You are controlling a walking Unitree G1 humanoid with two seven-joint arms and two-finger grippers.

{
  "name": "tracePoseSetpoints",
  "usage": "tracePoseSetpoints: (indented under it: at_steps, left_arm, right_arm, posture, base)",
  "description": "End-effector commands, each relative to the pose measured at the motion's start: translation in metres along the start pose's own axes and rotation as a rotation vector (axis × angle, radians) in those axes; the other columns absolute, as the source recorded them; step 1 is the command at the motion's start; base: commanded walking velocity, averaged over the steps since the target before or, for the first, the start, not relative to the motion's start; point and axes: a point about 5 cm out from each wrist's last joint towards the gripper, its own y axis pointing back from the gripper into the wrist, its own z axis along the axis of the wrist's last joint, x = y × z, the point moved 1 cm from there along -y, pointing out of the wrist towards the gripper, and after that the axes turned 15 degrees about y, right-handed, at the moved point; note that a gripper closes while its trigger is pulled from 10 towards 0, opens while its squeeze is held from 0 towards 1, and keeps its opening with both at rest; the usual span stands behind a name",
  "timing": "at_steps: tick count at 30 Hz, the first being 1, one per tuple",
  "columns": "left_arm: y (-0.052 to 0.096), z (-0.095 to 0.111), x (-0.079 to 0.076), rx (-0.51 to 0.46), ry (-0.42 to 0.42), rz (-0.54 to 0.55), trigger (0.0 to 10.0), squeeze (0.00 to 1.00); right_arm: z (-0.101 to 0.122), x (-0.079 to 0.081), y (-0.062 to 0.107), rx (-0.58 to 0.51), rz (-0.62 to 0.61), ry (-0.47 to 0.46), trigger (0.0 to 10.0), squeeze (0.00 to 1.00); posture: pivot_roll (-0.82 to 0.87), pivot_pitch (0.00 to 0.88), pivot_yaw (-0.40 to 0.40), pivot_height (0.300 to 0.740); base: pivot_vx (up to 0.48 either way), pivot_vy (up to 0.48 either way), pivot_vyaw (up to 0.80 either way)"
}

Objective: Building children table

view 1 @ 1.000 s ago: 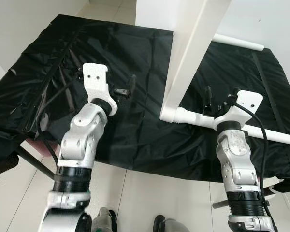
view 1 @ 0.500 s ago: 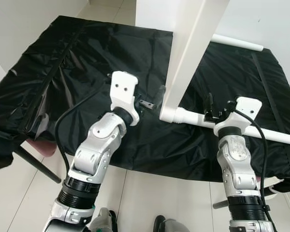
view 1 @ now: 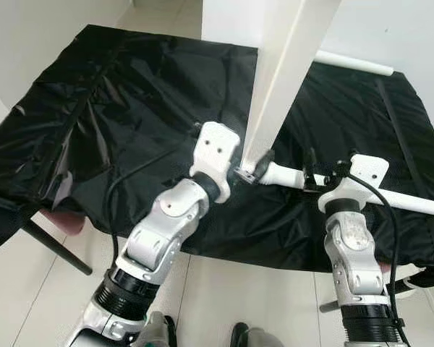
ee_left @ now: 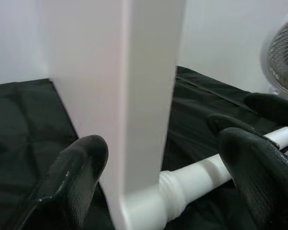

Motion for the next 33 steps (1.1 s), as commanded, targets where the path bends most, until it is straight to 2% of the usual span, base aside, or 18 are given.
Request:
tracePoseSetpoints:
  at_steps: [1, 12, 21, 22, 27, 30, 31, 33]
  left_arm:
    - [-0.006, -0.008, -0.011, 0.086, 0.017, -0.159, 10.0, 0.0]
    - [-0.032, -0.005, 0.0, 0.083, 0.021, -0.026, 10.0, 0.0]
    - [-0.04, 0.001, 0.003, 0.064, 0.009, 0.018, 10.0, 0.0]
    - [-0.043, 0.004, 0.003, 0.054, 0.015, 0.034, 10.0, 1.0]
    - [-0.05, 0.01, 0.002, 0.035, 0.031, 0.055, 10.0, 1.0]
    - [-0.057, 0.017, 0.001, 0.017, 0.011, 0.091, 10.0, 1.0]
    - [-0.061, 0.023, 0.0, -0.002, 0.011, 0.121, 10.0, 0.0]
    - [-0.066, 0.031, -0.003, -0.035, 0.031, 0.163, 10.0, 0.0]
  right_arm:
    - [-0.001, -0.001, 0.003, 0.01, -0.01, 0.005, 10.0, 0.0]
    - [0.001, -0.001, 0.01, 0.017, -0.024, 0.002, 10.0, 0.0]
    - [0.001, -0.002, 0.013, 0.02, -0.033, -0.001, 10.0, 0.0]
    - [0.001, -0.002, 0.013, 0.022, -0.035, -0.001, 10.0, 0.0]
    - [0.002, -0.002, 0.014, 0.026, -0.042, -0.001, 10.0, 0.0]
    - [0.002, -0.002, 0.014, 0.028, -0.044, -0.002, 10.0, 0.0]
    - [0.003, -0.001, 0.014, 0.028, -0.045, -0.003, 10.0, 0.0]
    - [0.004, 0.0, 0.014, 0.028, -0.046, -0.005, 10.0, 0.0]
  posture:
    - [0.07, 0.156, 0.002, 0.74]
    - [0.05, 0.161, 0.012, 0.74]
    - [0.04, 0.163, 0.018, 0.74]
    - [0.04, 0.163, 0.018, 0.74]
    - [0.04, 0.168, 0.024, 0.74]
    - [0.04, 0.173, 0.024, 0.74]
    - [0.04, 0.173, 0.024, 0.74]
    - [0.04, 0.179, 0.025, 0.74]
  base:
    - [0.0, 0.0, 0.0]
    - [0.0, 0.0, 0.0]
    - [0.0, 0.0, 0.0]
    - [0.0, 0.0, 0.0]
    - [0.0, 0.0, 0.0]
    - [0.0, 0.0, 0.0]
    - [0.0, 0.0, 0.0]
    - [0.0, 0.0, 0.0]
